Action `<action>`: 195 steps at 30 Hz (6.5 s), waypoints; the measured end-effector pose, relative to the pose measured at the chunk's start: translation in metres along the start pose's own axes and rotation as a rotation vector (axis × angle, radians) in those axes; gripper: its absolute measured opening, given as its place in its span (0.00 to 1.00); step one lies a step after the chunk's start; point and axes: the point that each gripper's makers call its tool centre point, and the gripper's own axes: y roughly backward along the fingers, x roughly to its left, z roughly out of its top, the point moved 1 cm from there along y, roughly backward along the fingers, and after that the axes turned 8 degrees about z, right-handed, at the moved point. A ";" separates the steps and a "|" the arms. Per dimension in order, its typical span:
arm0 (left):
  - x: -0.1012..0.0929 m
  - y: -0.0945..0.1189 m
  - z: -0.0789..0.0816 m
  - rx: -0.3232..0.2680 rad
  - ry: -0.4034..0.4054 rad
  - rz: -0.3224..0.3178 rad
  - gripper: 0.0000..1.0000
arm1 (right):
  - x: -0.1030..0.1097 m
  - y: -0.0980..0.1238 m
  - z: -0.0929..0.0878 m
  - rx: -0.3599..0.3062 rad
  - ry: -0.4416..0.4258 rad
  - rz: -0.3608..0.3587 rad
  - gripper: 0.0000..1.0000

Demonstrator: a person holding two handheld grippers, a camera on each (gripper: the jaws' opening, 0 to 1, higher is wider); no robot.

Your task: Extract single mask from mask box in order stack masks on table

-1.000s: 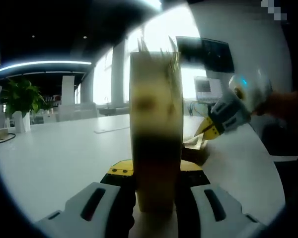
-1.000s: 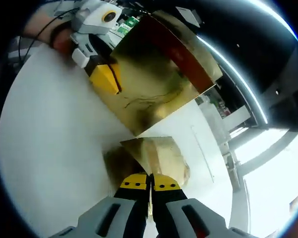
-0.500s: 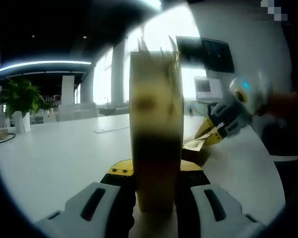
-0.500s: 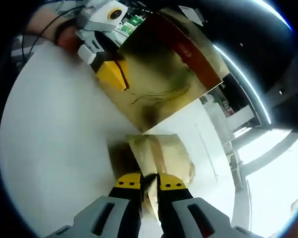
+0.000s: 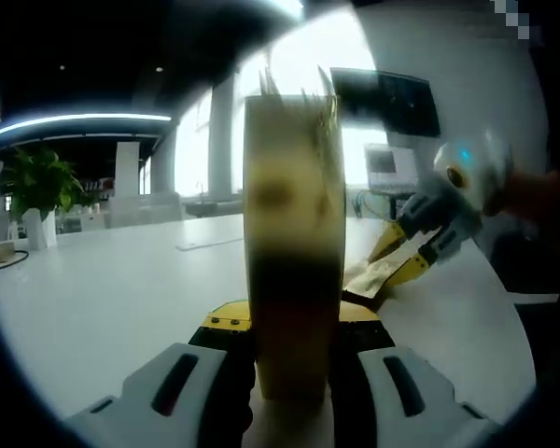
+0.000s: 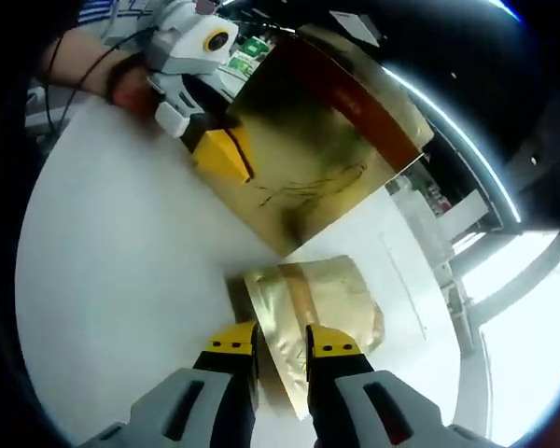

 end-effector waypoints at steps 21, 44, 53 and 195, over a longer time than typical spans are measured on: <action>0.001 0.000 -0.001 0.001 -0.002 0.001 0.20 | -0.010 0.024 0.036 -0.222 -0.219 0.061 0.14; 0.000 -0.001 -0.002 0.007 -0.003 0.002 0.20 | -0.068 0.080 0.071 -0.633 -0.483 -0.089 0.15; 0.000 -0.001 -0.002 0.008 0.001 0.000 0.20 | -0.083 0.094 0.056 -0.720 -0.645 -0.162 0.15; 0.000 0.003 0.000 -0.003 0.000 -0.004 0.20 | -0.029 0.049 0.186 -0.166 0.660 0.691 0.07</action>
